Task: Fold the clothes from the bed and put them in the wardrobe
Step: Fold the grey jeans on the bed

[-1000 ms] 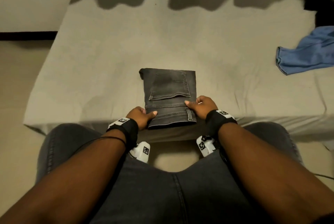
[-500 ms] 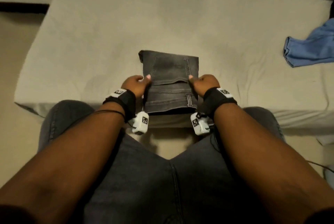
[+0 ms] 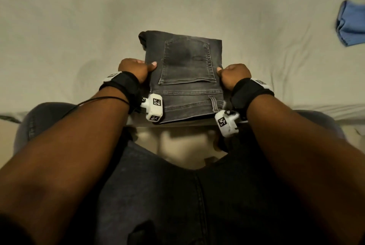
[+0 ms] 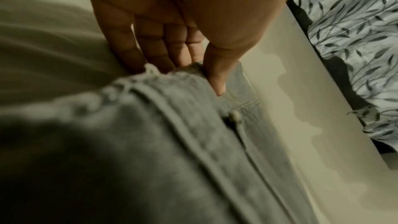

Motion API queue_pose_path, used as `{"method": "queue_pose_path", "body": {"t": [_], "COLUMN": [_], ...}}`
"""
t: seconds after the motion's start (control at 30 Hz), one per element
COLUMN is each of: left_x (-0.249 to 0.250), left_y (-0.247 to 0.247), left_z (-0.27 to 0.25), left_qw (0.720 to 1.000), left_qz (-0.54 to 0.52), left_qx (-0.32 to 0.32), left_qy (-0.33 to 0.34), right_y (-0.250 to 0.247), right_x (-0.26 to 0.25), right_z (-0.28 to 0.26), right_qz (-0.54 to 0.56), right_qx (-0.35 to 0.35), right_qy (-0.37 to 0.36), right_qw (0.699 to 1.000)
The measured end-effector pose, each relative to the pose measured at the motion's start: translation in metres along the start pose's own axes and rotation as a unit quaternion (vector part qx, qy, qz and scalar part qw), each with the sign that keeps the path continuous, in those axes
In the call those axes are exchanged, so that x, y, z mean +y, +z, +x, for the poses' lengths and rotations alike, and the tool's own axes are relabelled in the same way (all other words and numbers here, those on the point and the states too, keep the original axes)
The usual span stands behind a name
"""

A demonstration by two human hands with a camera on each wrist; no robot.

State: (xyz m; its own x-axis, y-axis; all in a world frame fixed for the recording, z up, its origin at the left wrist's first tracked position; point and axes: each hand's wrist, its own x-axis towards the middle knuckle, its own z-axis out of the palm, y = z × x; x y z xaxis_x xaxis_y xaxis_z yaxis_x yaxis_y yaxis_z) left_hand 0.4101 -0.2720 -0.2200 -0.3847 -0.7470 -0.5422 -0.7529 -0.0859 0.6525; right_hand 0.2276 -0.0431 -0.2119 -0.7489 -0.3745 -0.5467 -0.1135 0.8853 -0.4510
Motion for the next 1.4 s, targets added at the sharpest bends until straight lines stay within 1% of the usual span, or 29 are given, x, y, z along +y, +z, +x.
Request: {"method": "queue_pose_path", "body": {"t": [0.03, 0.07, 0.1, 0.13, 0.17, 0.2, 0.23, 0.27, 0.3, 0.33, 0.37, 0.43, 0.57, 0.67, 0.77, 0.83, 0.87, 0.93, 0.97, 1.0, 1.07, 1.13, 1.17, 1.23, 1.27, 1.3, 1.33, 1.4], "left_x": [0.001, 0.005, 0.011, 0.019, 0.029, 0.04, 0.051, 0.057, 0.057, 0.054, 0.047, 0.035, 0.034, 0.035, 0.04, 0.042, 0.044, 0.043, 0.039, 0.033, 0.012, -0.018, -0.033, -0.055, -0.061, -0.065, -0.066, -0.065], "left_y": [0.002, 0.002, 0.002, 0.003, 0.005, 0.009, 0.014, 0.021, 0.028, 0.034, 0.038, 0.041, 0.045, 0.046, 0.043, 0.041, 0.039, 0.042, 0.045, 0.049, 0.059, 0.064, 0.064, 0.061, 0.059, 0.057, 0.056, 0.048], "left_z": [0.0, -0.001, -0.005, -0.007, -0.01, -0.012, -0.015, -0.016, -0.012, -0.007, 0.0, 0.011, 0.02, 0.022, 0.016, 0.004, -0.005, -0.028, -0.044, -0.059, -0.083, -0.094, -0.096, -0.099, -0.099, -0.099, -0.098, -0.096], "left_qw": [1.0, 0.997, 0.989, 0.973, 0.948, 0.92, 0.891, 0.869, 0.86, 0.864, 0.874, 0.884, 0.892, 0.894, 0.89, 0.883, 0.877, 0.852, 0.839, 0.831, 0.838, 0.848, 0.848, 0.843, 0.847, 0.857, 0.873, 0.915], "left_qz": [0.023, 0.055, 0.088, 0.123, 0.164, 0.222, 0.285, 0.341, 0.383, 0.402, 0.403, 0.399, 0.395, 0.393, 0.401, 0.417, 0.425, 0.439, 0.44, 0.434, 0.409, 0.391, 0.392, 0.401, 0.4, 0.392, 0.375, 0.31], "left_qx": [0.01, 0.043, 0.093, 0.132, 0.135, 0.091, 0.026, -0.036, -0.08, -0.103, -0.115, -0.128, -0.125, -0.125, -0.122, -0.1, -0.087, -0.076, -0.083, -0.099, -0.119, -0.089, -0.068, -0.041, -0.036, -0.033, -0.035, -0.036], "left_qy": [0.002, 0.022, 0.069, 0.145, 0.237, 0.31, 0.352, 0.355, 0.327, 0.285, 0.244, 0.205, 0.182, 0.175, 0.179, 0.191, 0.207, 0.273, 0.31, 0.332, 0.341, 0.346, 0.351, 0.355, 0.349, 0.334, 0.31, 0.257], "right_y": [0.0, 0.0, -0.002, -0.003, -0.007, -0.008, -0.008, -0.005, 0.001, 0.007, 0.015, 0.023, 0.025, 0.027, 0.022, 0.02, 0.02, 0.023, 0.027, 0.031, 0.043, 0.057, 0.063, 0.071, 0.072, 0.072, 0.072, 0.066], "right_x": [-0.001, -0.005, -0.012, -0.018, -0.026, -0.034, -0.042, -0.047, -0.049, -0.048, -0.044, -0.032, -0.024, -0.025, -0.029, -0.032, -0.034, -0.035, -0.035, -0.034, -0.025, -0.002, 0.011, 0.034, 0.04, 0.043, 0.042, 0.036], "right_z": [0.001, 0.003, 0.003, 0.003, 0.002, 0.002, 0.0, -0.001, 0.001, 0.005, 0.01, 0.019, 0.028, 0.03, 0.026, 0.018, 0.01, -0.007, -0.02, -0.032, -0.054, -0.071, -0.076, -0.082, -0.083, -0.083, -0.082, -0.081], "right_qz": [-0.001, 0.0, 0.001, 0.002, -0.017, -0.05, -0.087, -0.124, -0.156, -0.186, -0.202, -0.197, -0.176, -0.17, -0.169, -0.177, -0.188, -0.223, -0.236, -0.236, -0.213, -0.196, -0.198, -0.208, -0.208, -0.204, -0.194, -0.129], "right_qx": [0.003, 0.019, 0.04, 0.065, 0.078, 0.086, 0.08, 0.055, 0.015, -0.025, -0.056, -0.081, -0.088, -0.09, -0.094, -0.086, -0.076, -0.046, -0.032, -0.024, 0.0, 0.049, 0.065, 0.073, 0.072, 0.07, 0.066, 0.055], "right_qy": [0.005, 0.001, -0.012, -0.039, -0.078, -0.125, -0.167, -0.199, -0.211, -0.204, -0.187, -0.158, -0.138, -0.139, -0.14, -0.134, -0.13, -0.144, -0.161, -0.177, -0.201, -0.232, -0.242, -0.245, -0.244, -0.241, -0.239, -0.237], "right_qw": [1.0, 1.0, 0.999, 0.997, 0.994, 0.987, 0.979, 0.971, 0.965, 0.961, 0.96, 0.964, 0.971, 0.971, 0.971, 0.971, 0.971, 0.963, 0.958, 0.955, 0.956, 0.951, 0.948, 0.944, 0.944, 0.946, 0.949, 0.961]}}
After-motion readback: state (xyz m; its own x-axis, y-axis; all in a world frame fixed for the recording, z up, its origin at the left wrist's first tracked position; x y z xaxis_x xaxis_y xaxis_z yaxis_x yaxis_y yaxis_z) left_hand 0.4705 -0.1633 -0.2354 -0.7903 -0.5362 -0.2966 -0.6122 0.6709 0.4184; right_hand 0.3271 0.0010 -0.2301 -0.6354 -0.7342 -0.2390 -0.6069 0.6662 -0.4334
